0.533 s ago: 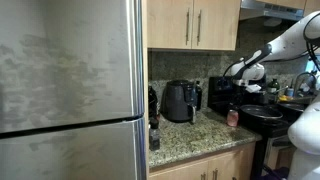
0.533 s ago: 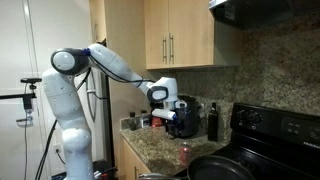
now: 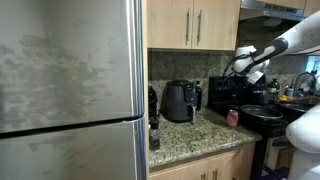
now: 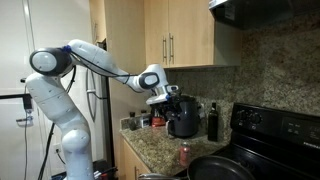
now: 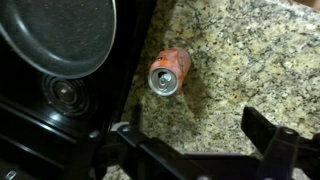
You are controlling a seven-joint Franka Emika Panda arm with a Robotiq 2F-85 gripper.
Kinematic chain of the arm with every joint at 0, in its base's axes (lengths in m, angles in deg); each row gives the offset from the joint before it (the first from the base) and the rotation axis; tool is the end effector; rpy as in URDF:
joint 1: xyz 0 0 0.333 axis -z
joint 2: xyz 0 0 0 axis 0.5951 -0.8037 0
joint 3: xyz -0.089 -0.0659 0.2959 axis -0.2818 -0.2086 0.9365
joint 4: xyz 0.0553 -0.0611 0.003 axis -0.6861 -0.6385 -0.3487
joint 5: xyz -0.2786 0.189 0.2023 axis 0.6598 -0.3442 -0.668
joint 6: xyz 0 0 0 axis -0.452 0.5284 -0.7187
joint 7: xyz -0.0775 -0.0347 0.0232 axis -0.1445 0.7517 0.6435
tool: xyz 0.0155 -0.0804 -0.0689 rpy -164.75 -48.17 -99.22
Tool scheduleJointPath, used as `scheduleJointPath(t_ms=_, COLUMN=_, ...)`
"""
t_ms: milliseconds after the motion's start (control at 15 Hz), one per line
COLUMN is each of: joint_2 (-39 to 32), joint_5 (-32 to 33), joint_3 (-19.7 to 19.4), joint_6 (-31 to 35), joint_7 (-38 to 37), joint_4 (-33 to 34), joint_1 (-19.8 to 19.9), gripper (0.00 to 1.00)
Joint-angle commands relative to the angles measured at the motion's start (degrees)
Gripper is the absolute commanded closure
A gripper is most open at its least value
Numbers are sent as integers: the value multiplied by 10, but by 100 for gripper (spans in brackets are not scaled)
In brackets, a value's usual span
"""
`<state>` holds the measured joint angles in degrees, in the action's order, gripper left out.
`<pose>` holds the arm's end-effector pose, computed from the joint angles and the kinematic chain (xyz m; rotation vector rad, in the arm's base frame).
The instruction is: Open the top right cabinet door
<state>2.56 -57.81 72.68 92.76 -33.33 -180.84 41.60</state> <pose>0.4280 -0.1384 0.4831 2.8113 0.4443 0.2687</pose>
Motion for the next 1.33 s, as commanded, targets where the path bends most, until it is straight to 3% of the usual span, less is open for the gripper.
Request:
scheduleJointPath(t_ms=0, joint_2=150, joint_5=61, joint_3=53, joint_6=19, joint_7=-79, joint_4=-79, joint_1=28, gripper=0)
scheduleJointPath(t_ms=67, joint_2=73, joint_5=36, joint_3=32, joint_6=1, joint_7=-44, joint_4=-26, joint_1=9, gripper=0)
scheduleJointPath(t_ms=267, joint_2=151, joint_5=48, joint_3=48, joint_6=1, joint_7=-71, joint_4=-63, joint_1=13, gripper=0)
scheduleJointPath(t_ms=333, joint_2=120, joint_5=35, joint_3=26, joint_6=22, joint_7=-25, joint_4=-46, joint_1=-11, gripper=0)
scheduleJointPath(t_ms=467, joint_2=111, joint_5=54, joint_3=46, joint_6=32, joint_7=10, joint_4=-16, joint_1=-25, gripper=0)
scheduleJointPath(t_ms=733, joint_2=189, joint_5=83, joint_3=117, joint_6=-7, joint_7=16, joint_4=8, joint_1=-54, gripper=0)
scheduleJointPath(t_ms=933, joint_2=234, joint_5=128, joint_3=157, joint_6=38, joint_7=-12, joint_4=2, joint_1=-58, gripper=0)
scheduleJointPath(t_ms=1000, joint_2=206, joint_5=102, joint_3=140, joint_6=15, joint_7=-7, joint_4=14, joint_1=-69, gripper=0)
scheduleJointPath(t_ms=1133, joint_2=233, joint_5=117, joint_3=155, joint_6=17, joint_7=-14, joint_4=13, joint_1=-70, gripper=0)
scheduleJointPath(t_ms=1267, joint_2=198, joint_5=116, joint_3=146, joint_6=8, joint_7=15, joint_4=45, joint_1=-77, gripper=0)
